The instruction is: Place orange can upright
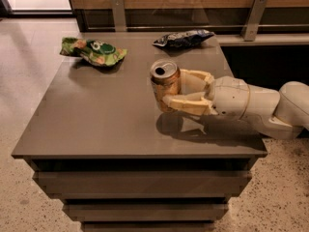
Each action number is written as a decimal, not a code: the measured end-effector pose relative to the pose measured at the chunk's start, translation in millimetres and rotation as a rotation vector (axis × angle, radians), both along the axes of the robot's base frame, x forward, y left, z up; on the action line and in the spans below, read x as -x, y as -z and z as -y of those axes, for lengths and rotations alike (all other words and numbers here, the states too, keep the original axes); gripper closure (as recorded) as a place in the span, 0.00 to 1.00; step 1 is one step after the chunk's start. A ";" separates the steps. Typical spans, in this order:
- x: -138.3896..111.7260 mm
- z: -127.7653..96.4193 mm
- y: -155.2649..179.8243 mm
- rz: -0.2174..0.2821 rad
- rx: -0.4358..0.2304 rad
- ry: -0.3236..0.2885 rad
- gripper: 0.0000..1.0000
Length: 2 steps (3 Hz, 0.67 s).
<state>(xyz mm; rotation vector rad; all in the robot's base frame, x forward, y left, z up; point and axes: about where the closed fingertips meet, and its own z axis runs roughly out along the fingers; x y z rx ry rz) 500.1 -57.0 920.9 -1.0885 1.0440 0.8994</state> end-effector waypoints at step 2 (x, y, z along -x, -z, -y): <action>-2.8 6.9 12.2 -0.037 0.006 0.026 1.00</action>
Offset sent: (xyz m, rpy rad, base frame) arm 0.0056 -0.0171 -0.0221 -0.0129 0.0657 -0.0550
